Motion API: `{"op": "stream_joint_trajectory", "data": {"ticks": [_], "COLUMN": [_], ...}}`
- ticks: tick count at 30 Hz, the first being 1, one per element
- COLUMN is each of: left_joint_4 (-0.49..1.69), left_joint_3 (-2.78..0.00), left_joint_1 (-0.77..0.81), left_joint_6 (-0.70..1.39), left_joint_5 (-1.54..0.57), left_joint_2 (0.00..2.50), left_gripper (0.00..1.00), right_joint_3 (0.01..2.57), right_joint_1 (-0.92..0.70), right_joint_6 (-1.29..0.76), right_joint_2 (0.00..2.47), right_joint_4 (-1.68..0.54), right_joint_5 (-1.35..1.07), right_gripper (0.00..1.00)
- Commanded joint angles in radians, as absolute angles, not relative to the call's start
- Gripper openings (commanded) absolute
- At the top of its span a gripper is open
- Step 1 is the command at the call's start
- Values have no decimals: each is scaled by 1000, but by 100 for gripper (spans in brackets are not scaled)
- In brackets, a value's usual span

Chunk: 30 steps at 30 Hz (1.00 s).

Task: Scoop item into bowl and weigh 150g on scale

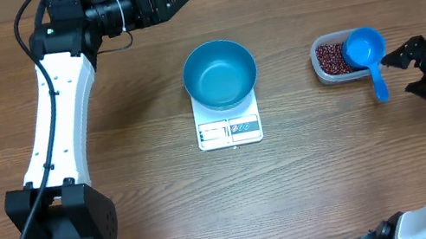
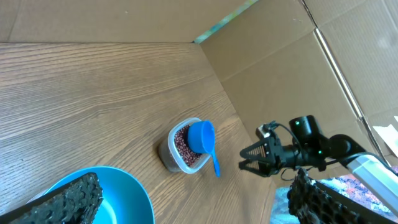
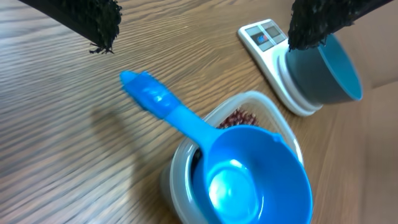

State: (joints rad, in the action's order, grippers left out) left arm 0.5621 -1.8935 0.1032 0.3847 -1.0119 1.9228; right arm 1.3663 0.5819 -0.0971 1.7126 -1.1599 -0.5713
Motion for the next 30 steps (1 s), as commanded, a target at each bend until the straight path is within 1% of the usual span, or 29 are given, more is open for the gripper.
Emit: {"op": "stream_joint_trajectory", "data": {"ticks": [1,5,6,10,13,17,20,22,27,30], "left_joint_4": [565,567,568,574,575,576,580,579,580,579], "left_joint_3": [-1906,-1906,-1906,-1906,-1906,-1906,-1906,-1906,-1906,-1906], "left_joint_1": [105,105,105,105,105,105,105,105,105,105], "left_joint_6": [358,358,358,339,335,321,306,305,291,291], "left_joint_5": [-1006,-1007,-1006,-1006,-1006,-1007,-1006,-1005,-1005,-1005], "left_joint_2": [1894,1894,1894,1894,1894,1894,1894,1894,1894,1894], "left_gripper": [100,99,100,99,99,100,100,99,100,100], "right_joint_3": [1401,1385,1370,1277,1188,1090,994,939,820,753], "right_joint_1": [585,586,586,595,630,667,699,713,719,716], "right_joint_6": [-108,-253,-285,-297,-295,-279,-162,-117,-118,-119], "right_joint_2": [1713,1713,1713,1713,1713,1713,1713,1713,1713,1713], "right_joint_4": [-1160,-1164,-1160,-1106,-1036,-933,-810,-736,-542,-373], "right_joint_5": [-501,-333,-322,-387,-513,-560,-796,-932,-959,-1077], "right_gripper": [89,94,95,95,95,94,93,91,90,90]}}
